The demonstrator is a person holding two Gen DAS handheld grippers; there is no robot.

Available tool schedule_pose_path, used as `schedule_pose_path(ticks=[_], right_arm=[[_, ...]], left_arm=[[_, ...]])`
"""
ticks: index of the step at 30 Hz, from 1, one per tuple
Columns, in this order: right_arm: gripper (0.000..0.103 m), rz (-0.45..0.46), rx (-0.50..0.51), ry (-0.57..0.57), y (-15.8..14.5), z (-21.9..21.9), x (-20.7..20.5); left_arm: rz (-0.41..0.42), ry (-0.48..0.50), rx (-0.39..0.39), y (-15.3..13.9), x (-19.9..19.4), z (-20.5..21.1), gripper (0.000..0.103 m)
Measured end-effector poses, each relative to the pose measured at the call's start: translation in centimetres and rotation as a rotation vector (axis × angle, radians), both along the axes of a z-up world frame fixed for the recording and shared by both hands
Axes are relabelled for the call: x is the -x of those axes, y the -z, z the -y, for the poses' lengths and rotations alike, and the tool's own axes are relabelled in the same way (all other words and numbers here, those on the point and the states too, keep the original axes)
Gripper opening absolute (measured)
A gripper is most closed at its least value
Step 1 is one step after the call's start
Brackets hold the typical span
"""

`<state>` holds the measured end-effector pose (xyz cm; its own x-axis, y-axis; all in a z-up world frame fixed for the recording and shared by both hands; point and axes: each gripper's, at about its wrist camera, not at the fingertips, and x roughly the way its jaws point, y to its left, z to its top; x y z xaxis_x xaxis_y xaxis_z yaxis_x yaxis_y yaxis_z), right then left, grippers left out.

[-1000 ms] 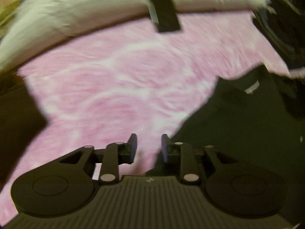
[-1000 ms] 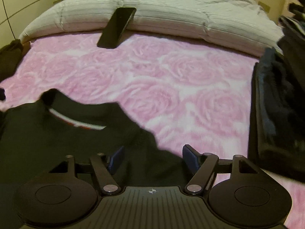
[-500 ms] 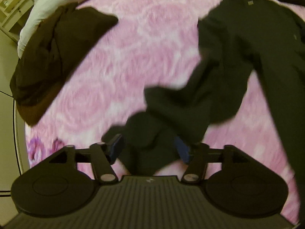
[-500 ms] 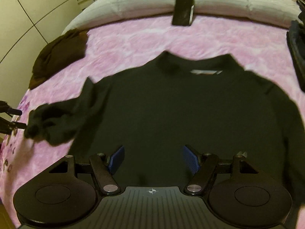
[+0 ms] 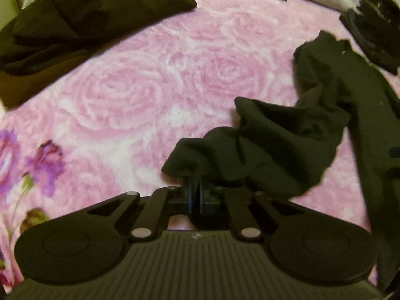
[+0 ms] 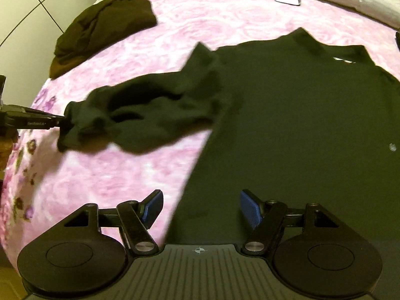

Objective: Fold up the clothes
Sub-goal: 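Spread the shirt flat on the blanket and open both grippers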

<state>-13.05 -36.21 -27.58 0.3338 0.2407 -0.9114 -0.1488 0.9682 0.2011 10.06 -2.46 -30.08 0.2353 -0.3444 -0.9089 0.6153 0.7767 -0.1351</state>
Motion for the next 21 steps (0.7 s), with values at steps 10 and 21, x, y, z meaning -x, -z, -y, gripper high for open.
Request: schedule_pose_path(ticks=[10,21], right_arm=[[0.071,-0.043,0.001,0.039,-0.5,-1.3,1.5],[0.08,-0.012,0.097,0.333,-2.2,12.7,4.4]], left_arm=[[0.068,-0.259,-0.303,-3.6,2.8,-13.1,0.01],[0.143,-0.058,-0.226,-5.4,7.1,-5.6,0.033]])
